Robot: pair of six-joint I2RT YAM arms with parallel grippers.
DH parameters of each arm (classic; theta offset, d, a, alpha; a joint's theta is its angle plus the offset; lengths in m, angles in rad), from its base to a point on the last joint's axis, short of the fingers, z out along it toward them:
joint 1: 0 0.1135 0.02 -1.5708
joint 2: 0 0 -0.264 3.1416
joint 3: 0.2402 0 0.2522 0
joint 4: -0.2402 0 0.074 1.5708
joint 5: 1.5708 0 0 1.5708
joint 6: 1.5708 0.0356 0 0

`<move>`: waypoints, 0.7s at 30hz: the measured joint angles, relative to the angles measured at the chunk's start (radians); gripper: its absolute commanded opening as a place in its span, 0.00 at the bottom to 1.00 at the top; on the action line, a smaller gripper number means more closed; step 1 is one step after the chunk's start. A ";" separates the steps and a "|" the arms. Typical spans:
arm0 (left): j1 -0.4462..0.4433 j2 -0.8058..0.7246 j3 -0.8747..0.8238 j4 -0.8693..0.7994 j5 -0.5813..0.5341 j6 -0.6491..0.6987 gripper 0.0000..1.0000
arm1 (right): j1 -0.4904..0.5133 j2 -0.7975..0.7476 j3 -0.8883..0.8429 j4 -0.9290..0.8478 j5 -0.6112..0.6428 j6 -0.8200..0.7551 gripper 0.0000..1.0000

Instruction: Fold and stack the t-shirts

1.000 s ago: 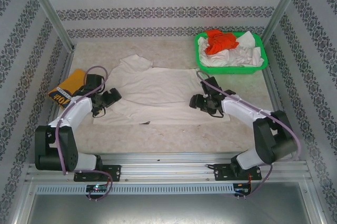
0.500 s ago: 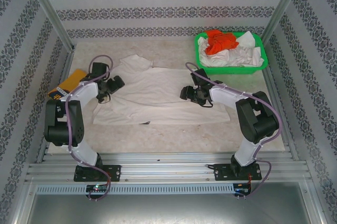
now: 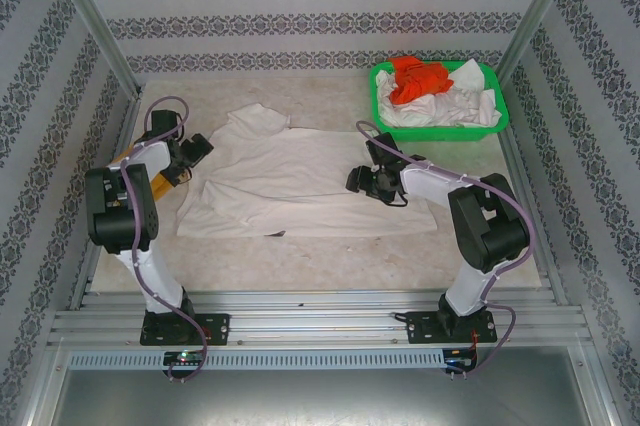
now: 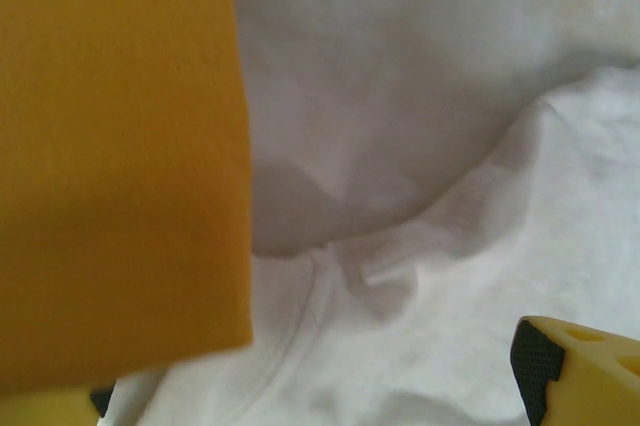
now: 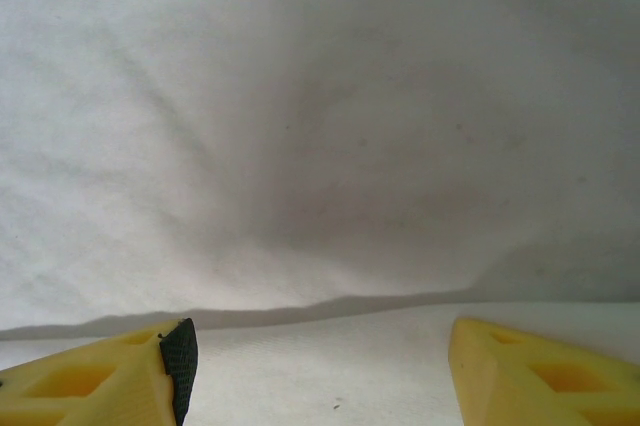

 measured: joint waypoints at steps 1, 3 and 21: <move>0.004 0.018 0.018 -0.001 0.000 0.000 1.00 | 0.000 0.000 0.000 0.000 0.000 0.000 0.67; 0.013 0.053 0.058 0.000 -0.001 -0.003 1.00 | 0.000 -0.002 0.000 0.000 0.000 0.000 0.67; 0.076 0.201 0.326 -0.009 0.005 -0.034 1.00 | -0.019 -0.074 -0.022 0.000 0.018 0.000 0.67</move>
